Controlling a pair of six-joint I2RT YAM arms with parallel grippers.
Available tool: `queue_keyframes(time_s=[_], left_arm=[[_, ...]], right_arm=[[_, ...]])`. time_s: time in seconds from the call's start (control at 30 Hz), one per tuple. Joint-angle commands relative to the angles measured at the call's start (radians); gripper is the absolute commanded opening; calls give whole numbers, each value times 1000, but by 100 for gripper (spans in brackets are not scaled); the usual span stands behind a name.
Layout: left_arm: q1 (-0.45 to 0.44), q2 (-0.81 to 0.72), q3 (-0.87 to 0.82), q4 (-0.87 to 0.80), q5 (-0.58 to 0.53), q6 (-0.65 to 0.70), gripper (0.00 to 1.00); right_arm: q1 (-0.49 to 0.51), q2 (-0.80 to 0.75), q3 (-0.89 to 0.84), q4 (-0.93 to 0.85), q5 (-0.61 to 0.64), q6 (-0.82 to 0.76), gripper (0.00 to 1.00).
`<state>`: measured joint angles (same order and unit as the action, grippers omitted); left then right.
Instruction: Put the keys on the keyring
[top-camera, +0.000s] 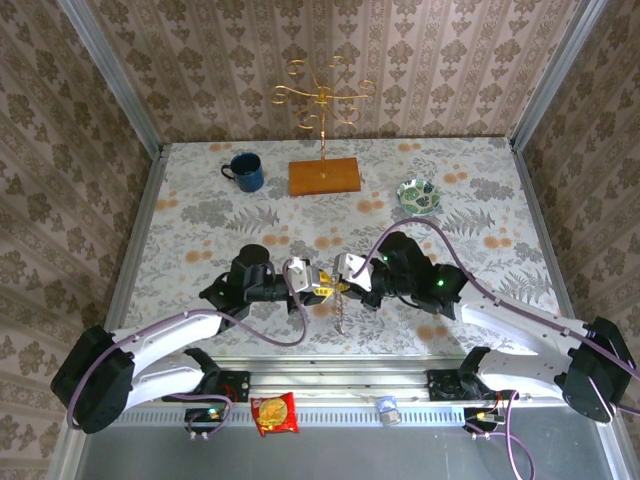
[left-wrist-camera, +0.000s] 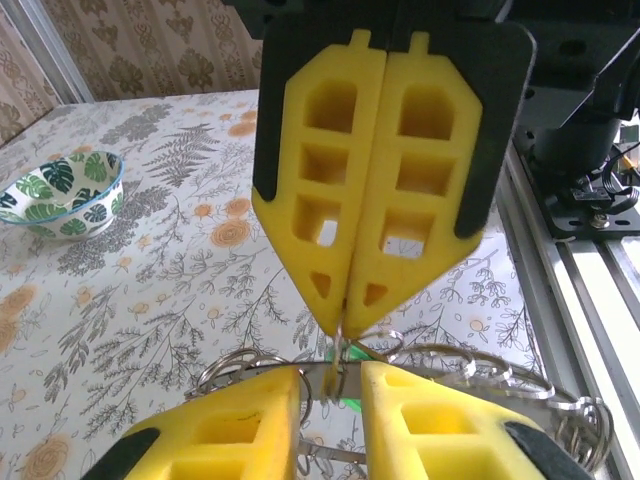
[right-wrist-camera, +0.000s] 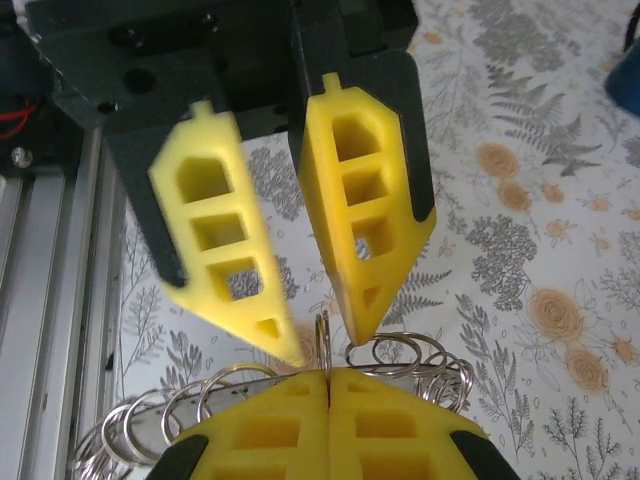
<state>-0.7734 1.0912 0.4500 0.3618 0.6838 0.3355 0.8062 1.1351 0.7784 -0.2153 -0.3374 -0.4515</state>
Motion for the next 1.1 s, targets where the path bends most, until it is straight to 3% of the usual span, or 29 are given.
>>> queue_keyframes(time_s=[0.0,0.17,0.23,0.3,0.4,0.6,1.07], left_arm=[[-3,5,42,-70,9,44,17],[-3,12,55,-88,19,50,0],[-3,9,53,-95,21,55,0],[-3,3,45,-81,22,51,0],[-2,-7,14,-4,29,14,0],[-3,-8,-30,103,40,-27,0],[-3,-4,-60,178,54,-64,0]], right_arm=[[29,29,72,-118,29,-89,0],[47,47,120,-155,10,-114,0],[45,27,105,-118,3,-95,0],[33,-4,66,-57,12,-56,12],[-8,-47,-10,35,1,10,17],[-27,-65,-83,97,-17,59,18],[-27,-17,-93,164,-81,86,15]])
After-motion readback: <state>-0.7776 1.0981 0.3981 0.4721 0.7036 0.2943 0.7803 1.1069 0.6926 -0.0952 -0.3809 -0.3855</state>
